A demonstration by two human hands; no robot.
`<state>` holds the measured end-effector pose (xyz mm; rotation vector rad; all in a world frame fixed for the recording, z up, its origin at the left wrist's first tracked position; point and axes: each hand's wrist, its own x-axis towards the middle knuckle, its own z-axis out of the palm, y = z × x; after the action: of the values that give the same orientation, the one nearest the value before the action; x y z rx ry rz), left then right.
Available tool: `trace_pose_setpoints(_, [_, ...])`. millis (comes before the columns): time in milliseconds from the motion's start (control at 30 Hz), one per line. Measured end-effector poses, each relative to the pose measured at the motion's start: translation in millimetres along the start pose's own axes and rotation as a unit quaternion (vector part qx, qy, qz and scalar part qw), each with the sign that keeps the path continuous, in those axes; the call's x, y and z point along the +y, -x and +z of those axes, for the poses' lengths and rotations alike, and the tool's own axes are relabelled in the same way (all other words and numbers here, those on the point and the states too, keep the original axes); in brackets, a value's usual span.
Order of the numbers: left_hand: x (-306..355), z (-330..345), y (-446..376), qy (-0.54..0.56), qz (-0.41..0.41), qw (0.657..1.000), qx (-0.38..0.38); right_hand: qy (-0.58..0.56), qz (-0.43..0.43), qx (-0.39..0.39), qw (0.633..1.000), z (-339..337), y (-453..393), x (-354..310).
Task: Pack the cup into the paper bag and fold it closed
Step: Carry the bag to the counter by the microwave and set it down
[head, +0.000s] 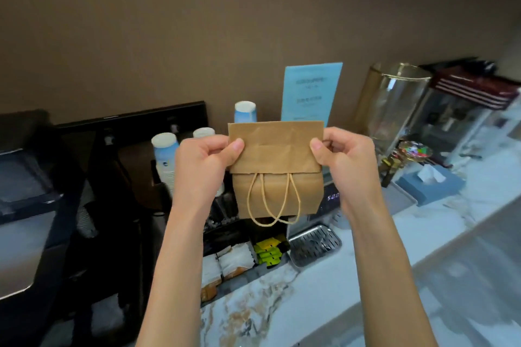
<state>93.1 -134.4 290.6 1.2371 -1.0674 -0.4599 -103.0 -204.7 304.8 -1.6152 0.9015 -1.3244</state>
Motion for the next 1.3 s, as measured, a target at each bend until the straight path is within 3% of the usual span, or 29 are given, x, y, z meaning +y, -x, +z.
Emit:
trace_pose_setpoints(567, [-10.4, 237.6, 12.4, 0.089, -0.039, 0.969, -0.229, 0.025, 0.021, 0.148, 0.988, -228.2, 19.5, 47.1])
trace_pose_setpoints(1300, [-31.1, 558.4, 5.7, 0.034, -0.058, 0.957, -0.282, 0.019, 0.08, 0.164, 0.983, -516.3, -74.7, 152.3])
